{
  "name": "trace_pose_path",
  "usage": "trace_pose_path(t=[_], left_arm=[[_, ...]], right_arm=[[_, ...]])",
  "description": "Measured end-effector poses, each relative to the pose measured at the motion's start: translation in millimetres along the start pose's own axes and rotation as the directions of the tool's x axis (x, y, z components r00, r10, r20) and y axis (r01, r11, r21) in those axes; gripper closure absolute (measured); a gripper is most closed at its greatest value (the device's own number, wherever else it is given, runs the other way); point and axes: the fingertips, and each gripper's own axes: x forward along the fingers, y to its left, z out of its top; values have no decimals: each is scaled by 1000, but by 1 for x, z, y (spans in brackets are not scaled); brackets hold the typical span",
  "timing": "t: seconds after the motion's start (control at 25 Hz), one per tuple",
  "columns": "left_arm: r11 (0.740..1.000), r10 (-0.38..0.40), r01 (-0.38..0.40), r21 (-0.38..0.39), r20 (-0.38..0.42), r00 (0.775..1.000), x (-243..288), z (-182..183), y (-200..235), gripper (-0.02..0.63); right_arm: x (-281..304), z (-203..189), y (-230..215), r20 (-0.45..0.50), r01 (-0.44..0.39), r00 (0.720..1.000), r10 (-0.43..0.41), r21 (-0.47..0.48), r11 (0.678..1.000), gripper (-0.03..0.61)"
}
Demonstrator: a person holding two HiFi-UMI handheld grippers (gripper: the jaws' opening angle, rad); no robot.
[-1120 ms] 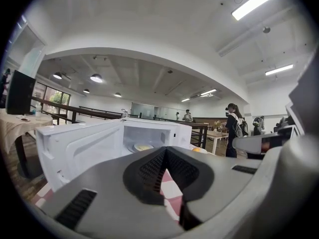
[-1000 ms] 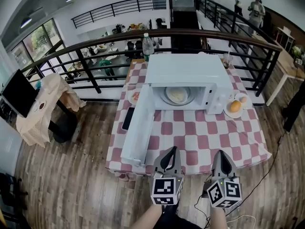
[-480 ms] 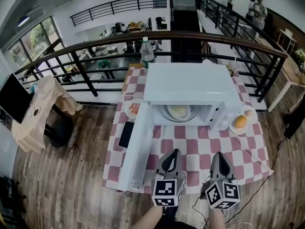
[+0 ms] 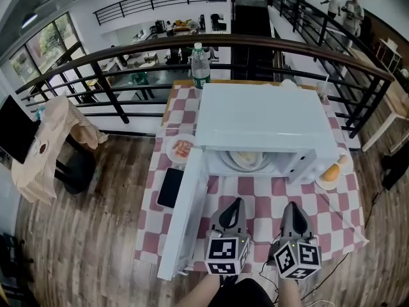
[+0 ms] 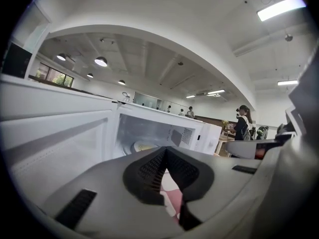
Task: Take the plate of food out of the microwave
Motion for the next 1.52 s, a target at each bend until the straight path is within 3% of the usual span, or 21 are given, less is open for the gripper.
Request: trace_pose_path(t=[0.68,1.12,1.52], left_arm=[[992,75,-78,-102,-34,997,46,-6,30,609],[972,149,-164,-169,-98,984,93,-24,51,611],[959,199,-219,-181,-125,972,124,-38,70,611]], right_arm=[[66,-1,9,-68,-75,995,74,-17,997,586],[132,-33,-1,-204,-147,967,152,41,988,568],[167,-57,-2,-267,-194,944,196,35,980,541]])
